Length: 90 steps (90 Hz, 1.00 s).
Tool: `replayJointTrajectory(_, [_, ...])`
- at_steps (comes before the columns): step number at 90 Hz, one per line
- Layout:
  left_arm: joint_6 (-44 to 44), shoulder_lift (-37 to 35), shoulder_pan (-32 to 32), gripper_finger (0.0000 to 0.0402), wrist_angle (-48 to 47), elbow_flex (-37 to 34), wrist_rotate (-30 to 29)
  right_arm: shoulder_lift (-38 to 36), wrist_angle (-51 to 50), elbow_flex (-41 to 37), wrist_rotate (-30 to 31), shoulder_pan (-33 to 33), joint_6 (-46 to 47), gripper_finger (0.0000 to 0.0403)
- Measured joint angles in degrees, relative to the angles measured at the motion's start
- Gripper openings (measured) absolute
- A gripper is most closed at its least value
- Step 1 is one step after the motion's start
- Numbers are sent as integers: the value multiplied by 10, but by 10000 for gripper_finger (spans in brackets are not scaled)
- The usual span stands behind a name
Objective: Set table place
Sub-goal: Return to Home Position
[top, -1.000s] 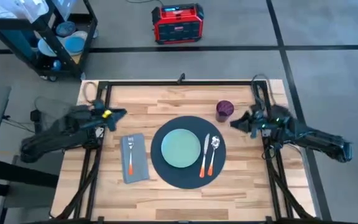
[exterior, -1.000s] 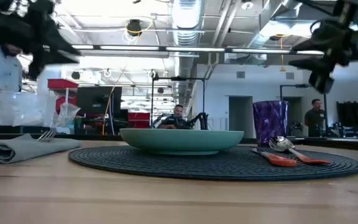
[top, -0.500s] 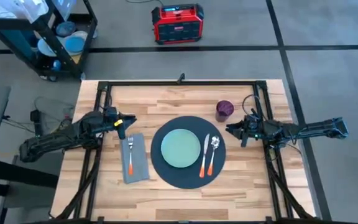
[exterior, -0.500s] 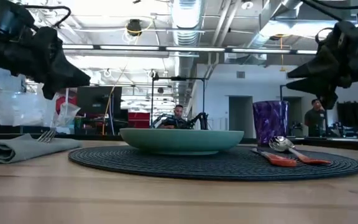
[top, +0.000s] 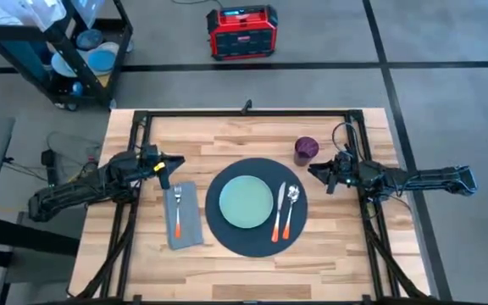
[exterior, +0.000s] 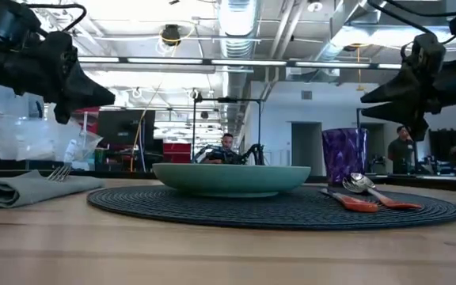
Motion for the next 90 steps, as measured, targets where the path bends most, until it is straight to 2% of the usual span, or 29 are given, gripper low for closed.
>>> replayJointTrajectory(33, [-1, 0, 0, 38, -3, -1, -30, 3, -1, 0, 0, 0, 0, 121])
replayJointTrajectory(67, [1, 0, 0, 38, -3, -1, -31, 46, -1, 0, -1, 0, 23, 121])
replayJointTrajectory(90, [0, 0, 0, 38, -3, -1, -31, 49, 2, -1, -1, 0, 24, 121])
